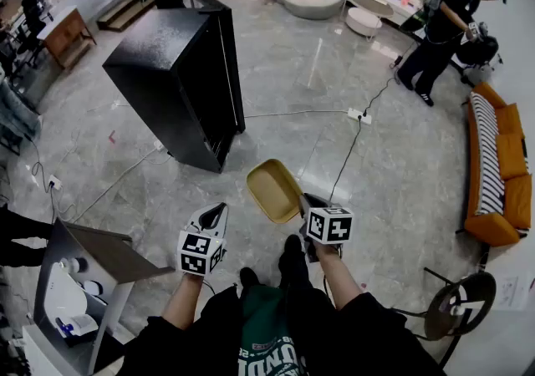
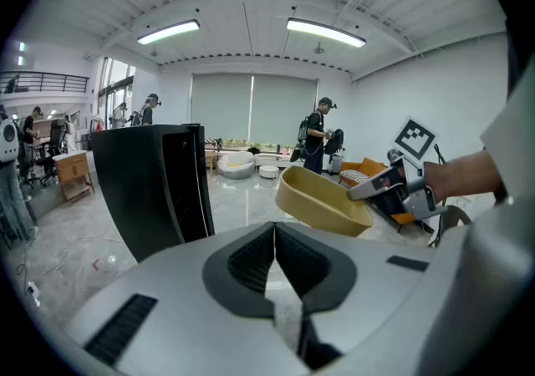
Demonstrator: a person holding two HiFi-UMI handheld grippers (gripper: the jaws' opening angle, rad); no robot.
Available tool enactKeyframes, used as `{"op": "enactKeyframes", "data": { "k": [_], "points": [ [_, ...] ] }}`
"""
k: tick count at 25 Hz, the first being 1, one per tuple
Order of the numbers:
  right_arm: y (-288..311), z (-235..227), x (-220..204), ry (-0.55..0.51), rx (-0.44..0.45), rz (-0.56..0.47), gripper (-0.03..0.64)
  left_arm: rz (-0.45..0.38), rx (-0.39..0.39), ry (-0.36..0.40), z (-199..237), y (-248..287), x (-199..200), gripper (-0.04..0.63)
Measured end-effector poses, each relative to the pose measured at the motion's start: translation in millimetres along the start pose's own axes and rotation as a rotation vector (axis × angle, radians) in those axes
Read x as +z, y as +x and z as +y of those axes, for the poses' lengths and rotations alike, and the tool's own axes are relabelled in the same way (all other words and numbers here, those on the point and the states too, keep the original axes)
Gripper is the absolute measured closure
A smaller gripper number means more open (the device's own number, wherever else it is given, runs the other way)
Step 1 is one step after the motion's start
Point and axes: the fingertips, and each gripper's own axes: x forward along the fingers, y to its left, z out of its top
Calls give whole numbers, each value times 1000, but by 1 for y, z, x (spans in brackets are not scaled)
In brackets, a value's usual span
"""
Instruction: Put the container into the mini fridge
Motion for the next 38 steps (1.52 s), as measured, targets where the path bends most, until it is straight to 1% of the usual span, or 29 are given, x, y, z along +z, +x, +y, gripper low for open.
{"op": "enactKeyframes", "data": {
  "k": [5,11,19,22,25,31,34,38],
  "points": [
    [-10,17,-13,-20,-18,-18,571,6,-7,15,2,-24,-11,581],
    [-16,29,-12,-54,-30,-31,571,4,-13,14,8,-33,-15,581],
    [-12,32,-9,-53,-33,-20,571,-11,-24,18,13,-36,-11,581],
    [-8,40,-6,-52,-32,-18,571,-12,-21,24,21,-39,-10,581],
    [1,49,-12,-42,-23,-5,571,0,-20,19,30,-41,-17,581],
    [36,50,0,-36,-3,22,571,22,-13,4,55,-20,-17,581],
    [56,46,14,-43,-1,35,571,30,-8,-6,67,-4,-12,581],
    [90,45,41,-58,9,42,571,37,-3,0,89,23,0,581]
  ]
}}
